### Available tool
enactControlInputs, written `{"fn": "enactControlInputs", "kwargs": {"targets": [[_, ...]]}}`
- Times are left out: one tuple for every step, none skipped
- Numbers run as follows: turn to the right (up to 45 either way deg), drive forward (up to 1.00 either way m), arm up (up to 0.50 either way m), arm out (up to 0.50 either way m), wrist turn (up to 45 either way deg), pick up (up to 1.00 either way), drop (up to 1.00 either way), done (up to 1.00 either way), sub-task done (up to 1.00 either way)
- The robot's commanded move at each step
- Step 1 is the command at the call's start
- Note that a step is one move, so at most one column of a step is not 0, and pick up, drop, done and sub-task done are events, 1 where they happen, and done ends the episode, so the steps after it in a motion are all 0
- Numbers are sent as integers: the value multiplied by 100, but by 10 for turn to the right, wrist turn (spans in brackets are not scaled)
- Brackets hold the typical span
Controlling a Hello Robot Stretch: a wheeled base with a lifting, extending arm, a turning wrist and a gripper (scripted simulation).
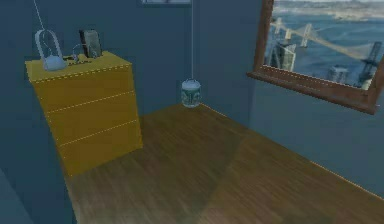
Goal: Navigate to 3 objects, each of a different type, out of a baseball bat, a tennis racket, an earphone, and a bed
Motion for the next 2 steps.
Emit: {"fn": "enactControlInputs", "kwargs": {"targets": [[-30,0,0,0,0,0,0,0,0],[0,35,0,0,0,0,0,0,0]]}}
